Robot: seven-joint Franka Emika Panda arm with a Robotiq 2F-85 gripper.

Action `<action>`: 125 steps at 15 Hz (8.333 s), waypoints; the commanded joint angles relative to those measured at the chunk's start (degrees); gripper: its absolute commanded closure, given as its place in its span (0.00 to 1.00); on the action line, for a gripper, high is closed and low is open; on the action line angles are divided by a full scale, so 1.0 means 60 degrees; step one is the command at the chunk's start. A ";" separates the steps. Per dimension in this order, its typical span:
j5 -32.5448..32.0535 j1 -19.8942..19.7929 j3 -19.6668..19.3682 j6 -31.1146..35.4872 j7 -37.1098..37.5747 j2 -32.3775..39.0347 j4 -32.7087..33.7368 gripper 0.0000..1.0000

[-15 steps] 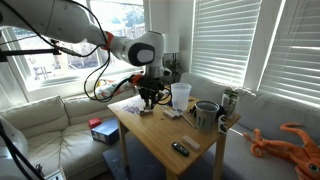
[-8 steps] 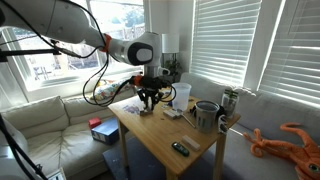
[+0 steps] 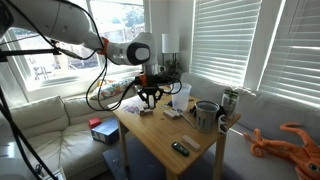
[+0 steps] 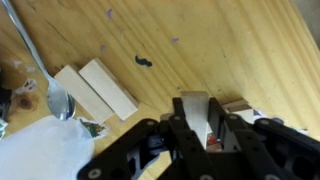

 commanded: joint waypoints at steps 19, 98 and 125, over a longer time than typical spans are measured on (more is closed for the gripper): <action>0.0688 0.0163 0.0411 0.0404 -0.1480 0.0538 0.0198 0.93; -0.0890 0.0260 0.0578 0.0857 0.0470 -0.0009 -0.0956 0.00; 0.0741 0.0469 0.0197 -0.0404 0.0065 -0.1988 -0.0583 0.00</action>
